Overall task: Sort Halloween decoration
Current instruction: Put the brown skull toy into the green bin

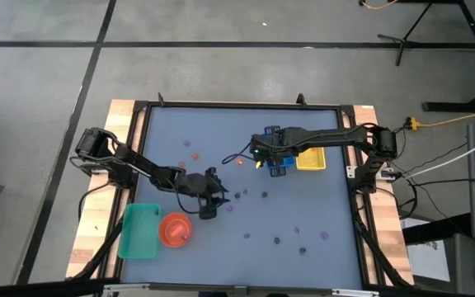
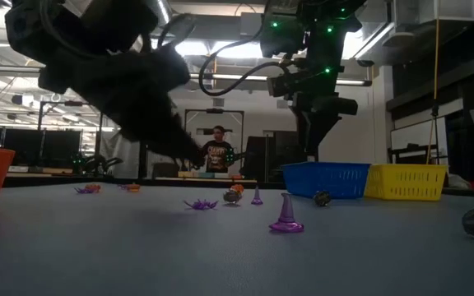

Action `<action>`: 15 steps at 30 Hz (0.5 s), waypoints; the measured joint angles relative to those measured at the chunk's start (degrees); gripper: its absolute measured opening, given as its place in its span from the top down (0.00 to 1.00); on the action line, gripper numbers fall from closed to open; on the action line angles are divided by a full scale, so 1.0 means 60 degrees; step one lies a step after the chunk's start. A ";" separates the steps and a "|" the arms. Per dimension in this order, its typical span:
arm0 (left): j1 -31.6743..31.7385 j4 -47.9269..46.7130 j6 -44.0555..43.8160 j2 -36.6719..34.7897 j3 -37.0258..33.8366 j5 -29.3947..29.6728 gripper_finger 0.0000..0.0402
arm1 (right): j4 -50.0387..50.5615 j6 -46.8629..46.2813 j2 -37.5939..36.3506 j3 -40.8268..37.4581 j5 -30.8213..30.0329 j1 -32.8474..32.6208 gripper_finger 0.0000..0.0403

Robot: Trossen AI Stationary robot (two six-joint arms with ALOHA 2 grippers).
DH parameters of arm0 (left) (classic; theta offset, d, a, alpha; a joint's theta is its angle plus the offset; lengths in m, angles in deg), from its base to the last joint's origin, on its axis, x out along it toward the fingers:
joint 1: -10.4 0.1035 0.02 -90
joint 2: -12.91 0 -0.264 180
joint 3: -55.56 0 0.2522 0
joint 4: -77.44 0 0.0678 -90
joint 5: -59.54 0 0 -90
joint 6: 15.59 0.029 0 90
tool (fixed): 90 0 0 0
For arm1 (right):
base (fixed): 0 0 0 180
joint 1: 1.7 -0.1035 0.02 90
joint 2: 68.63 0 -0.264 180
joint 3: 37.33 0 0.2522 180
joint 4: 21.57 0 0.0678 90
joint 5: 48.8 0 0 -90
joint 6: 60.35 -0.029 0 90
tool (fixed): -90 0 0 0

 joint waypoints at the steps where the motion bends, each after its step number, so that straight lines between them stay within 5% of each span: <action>1: 0.0000 0.0228 0.0052 0.0000 0.0000 0.0148 0.60 | 0.0000 -0.0001 0.0000 0.0000 -0.0003 0.0000 0.56; 15: 0.0004 0.1480 0.0382 -0.0015 0.0011 0.1339 0.52 | -0.0062 0.0001 0.0000 0.0000 -0.0004 0.0000 0.56</action>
